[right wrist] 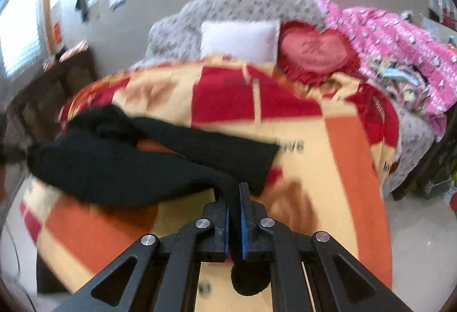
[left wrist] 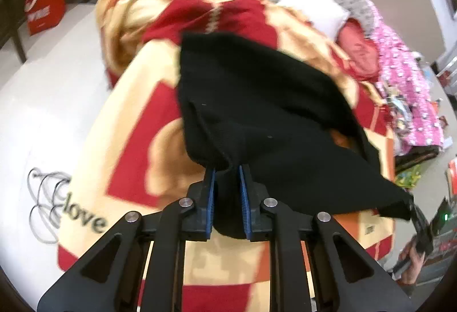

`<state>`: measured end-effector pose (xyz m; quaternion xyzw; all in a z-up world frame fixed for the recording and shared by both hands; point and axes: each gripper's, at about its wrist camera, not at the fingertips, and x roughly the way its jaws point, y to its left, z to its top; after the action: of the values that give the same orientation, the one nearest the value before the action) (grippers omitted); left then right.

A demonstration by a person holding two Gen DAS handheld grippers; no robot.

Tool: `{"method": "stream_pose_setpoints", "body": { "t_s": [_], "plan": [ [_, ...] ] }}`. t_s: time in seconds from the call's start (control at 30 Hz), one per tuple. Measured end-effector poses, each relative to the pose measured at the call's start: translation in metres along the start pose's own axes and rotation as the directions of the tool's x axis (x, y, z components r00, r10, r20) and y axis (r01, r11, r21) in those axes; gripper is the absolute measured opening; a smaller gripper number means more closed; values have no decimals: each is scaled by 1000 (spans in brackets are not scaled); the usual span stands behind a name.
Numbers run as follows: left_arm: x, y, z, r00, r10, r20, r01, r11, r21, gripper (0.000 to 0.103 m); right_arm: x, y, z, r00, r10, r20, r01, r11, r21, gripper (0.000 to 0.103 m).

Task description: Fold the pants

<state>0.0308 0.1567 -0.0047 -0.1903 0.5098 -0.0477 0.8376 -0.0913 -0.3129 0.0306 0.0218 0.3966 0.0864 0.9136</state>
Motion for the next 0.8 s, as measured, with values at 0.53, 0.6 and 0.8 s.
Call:
{"method": "stream_pose_setpoints", "body": {
  "t_s": [0.53,0.6,0.8],
  "plan": [
    [18,11,-3,996,79,-30,-79,997,-20,8,-12,-39,-32,996,63,-64,-48,977,207,34],
    [20,11,-3,995,88,-36,-89,996,-23,8,3,-32,-38,994,86,-73,-66,969,237,34],
    [21,7,-4,993,112,-44,-112,994,-6,8,12,28,-42,987,29,-156,-32,999,-17,34]
  ]
}}
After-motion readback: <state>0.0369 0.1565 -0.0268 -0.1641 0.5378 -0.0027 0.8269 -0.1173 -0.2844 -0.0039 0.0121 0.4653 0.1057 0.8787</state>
